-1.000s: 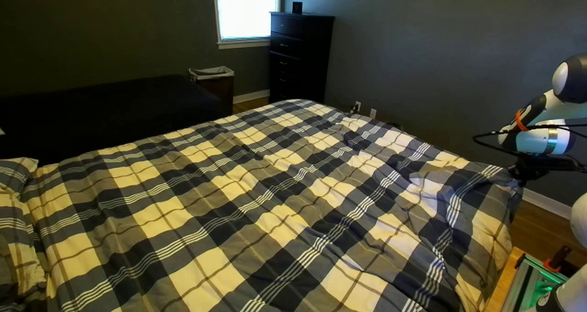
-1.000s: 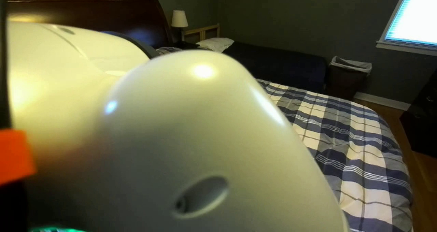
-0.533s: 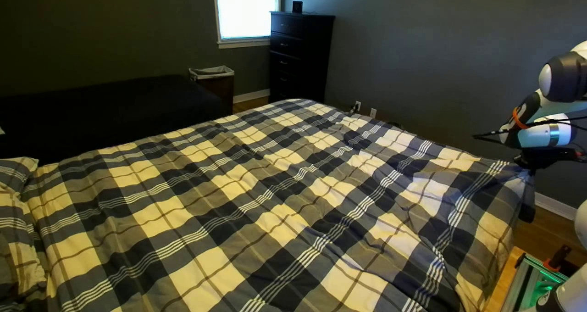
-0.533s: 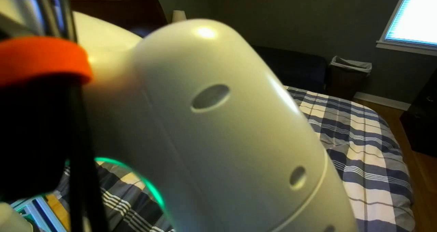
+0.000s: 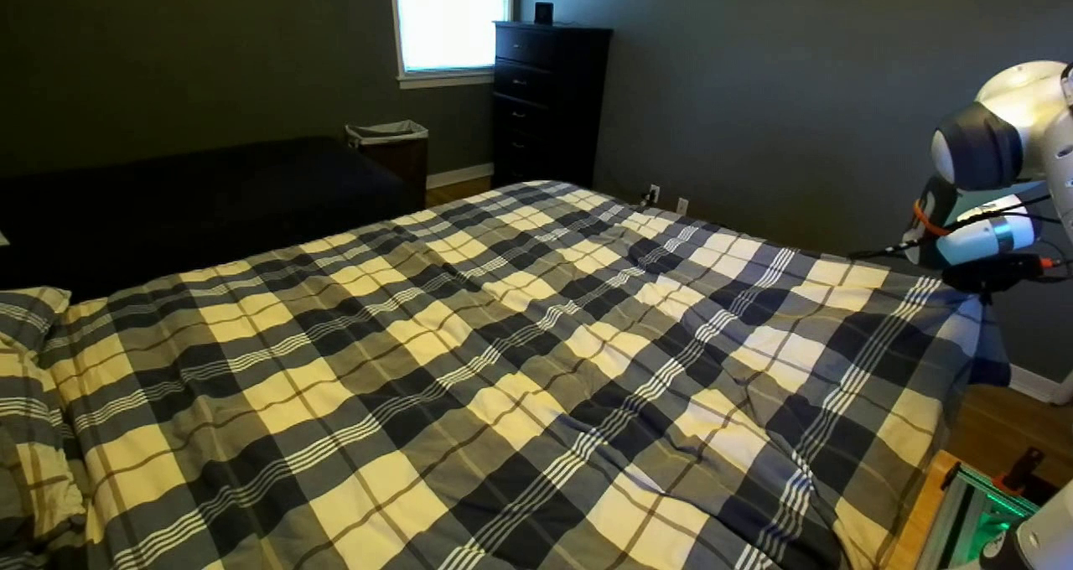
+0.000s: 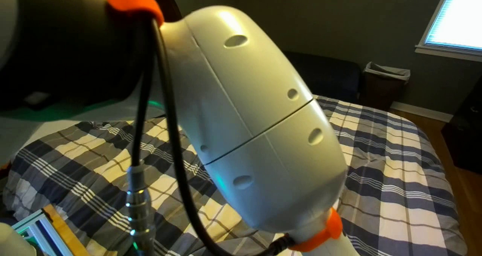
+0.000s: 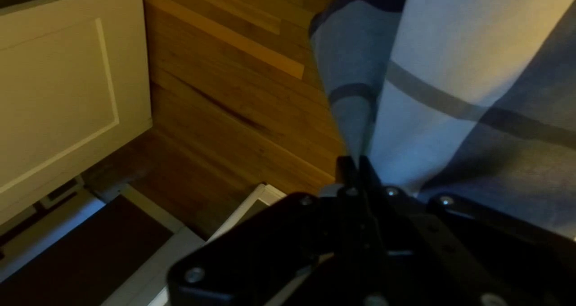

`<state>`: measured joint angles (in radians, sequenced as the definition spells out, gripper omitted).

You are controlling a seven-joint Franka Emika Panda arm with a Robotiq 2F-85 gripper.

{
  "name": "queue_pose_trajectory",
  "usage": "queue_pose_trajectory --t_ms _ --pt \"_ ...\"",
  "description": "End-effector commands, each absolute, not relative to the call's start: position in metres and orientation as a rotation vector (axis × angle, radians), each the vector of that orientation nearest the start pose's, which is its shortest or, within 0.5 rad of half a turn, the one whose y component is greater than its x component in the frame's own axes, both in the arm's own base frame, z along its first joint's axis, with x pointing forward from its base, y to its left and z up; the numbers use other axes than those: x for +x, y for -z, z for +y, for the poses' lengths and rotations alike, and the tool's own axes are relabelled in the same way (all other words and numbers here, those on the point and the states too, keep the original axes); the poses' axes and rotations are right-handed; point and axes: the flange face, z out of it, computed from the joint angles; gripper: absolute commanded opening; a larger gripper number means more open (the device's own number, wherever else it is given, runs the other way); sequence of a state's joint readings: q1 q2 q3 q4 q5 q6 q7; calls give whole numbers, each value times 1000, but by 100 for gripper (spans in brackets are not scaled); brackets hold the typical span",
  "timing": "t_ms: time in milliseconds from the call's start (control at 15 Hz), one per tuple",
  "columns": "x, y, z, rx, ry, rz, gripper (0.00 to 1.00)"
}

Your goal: Move the hanger to the right, then cover the hanger with the blanket

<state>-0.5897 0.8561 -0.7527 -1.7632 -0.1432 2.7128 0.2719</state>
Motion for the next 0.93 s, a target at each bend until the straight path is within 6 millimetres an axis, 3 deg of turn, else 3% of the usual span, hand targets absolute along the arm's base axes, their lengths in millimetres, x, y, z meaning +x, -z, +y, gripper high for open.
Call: queue_pose_trajectory --t_ms 0,333,667,733,800,867 --pt "218 -200 -647 1995 148 -1398 0" --pt "217 -175 -657 1926 213 -1400 0" --pt "230 -135 -668 1951 289 -1380 0" --pt "231 -134 -671 1977 279 -1384 4" --pt "231 -137 -672 1983 266 -1389 28" --pt "232 -137 -673 1997 237 -1396 29"
